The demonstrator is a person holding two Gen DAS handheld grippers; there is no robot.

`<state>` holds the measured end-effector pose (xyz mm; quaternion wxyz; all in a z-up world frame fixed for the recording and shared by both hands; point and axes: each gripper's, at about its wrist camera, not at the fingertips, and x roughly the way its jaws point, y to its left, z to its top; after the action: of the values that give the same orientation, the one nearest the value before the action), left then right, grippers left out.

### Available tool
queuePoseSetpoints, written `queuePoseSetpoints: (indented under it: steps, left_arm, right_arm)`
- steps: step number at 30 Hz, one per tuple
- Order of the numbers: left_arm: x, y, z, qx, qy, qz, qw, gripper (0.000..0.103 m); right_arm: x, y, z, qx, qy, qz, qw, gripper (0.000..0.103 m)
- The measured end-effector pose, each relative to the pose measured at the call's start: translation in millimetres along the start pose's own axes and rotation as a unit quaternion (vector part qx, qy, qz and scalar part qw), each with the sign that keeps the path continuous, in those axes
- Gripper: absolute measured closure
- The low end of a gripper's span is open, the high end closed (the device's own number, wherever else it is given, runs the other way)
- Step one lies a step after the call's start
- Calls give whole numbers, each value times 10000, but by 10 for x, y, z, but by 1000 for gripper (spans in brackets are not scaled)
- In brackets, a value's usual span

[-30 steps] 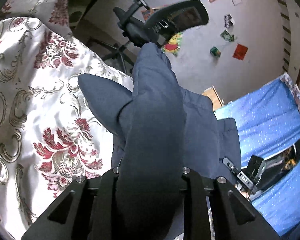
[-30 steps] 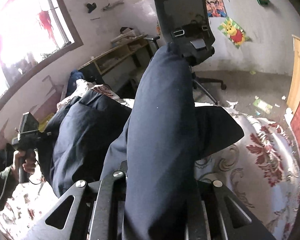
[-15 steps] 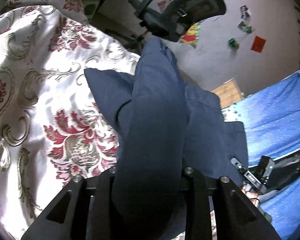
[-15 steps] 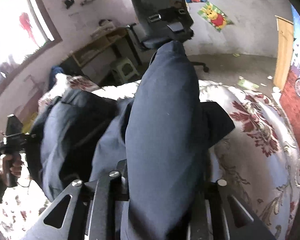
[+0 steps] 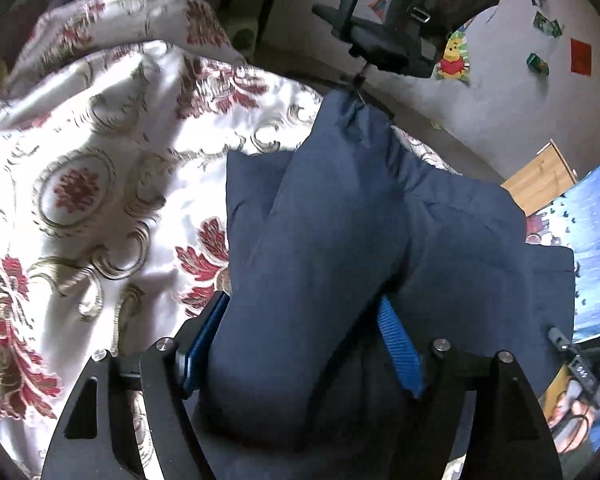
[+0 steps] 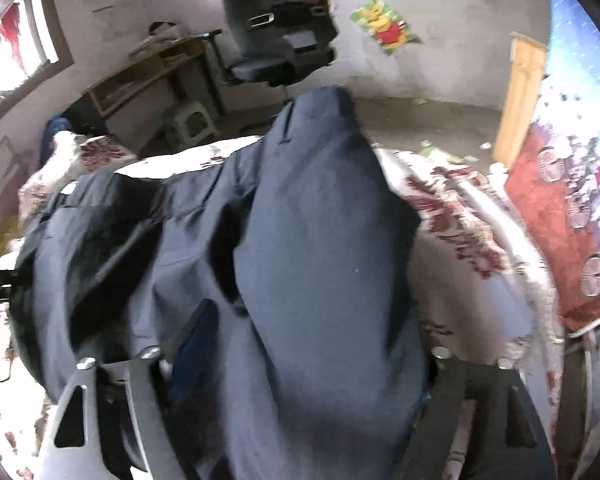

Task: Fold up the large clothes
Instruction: 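Open both tools and release the folded navy jacket on the bed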

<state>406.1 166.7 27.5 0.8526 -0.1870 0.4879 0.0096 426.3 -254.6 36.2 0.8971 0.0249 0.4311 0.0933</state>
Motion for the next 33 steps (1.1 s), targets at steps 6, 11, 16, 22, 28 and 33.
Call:
queuePoseSetpoints:
  steps: [6,11,16,22,28,33]
  left_arm:
    - [-165,-78,-135,100,-376,86,9992,9]
    - [-395,-189,-189,95,-727,104,9973,4]
    - [-733,-458,-315,392,-1149,178,9924,3]
    - [-1056,-741,-531,844,-1540,163,9843,2]
    - [-1367,-968,-778,1328,-1952,177,9716,2]
    - [-1575,-1037,-948,1494,-2105,36,9661,2]
  right_arm:
    - [-342,48,-51,-313,-766,-312,9961,0]
    - [-582,153,-138,-532,-1114,-267,9920,0]
    - [-826,302,-222,-691,-1325,-119,9887,0]
    - [-1129,448,-335,-728,-1563,51,9850,0]
    - [-1412,531,-444,-597,-1765,206,9823,0]
    - [-1677,613,-582,-565,-1973,355,9781,0]
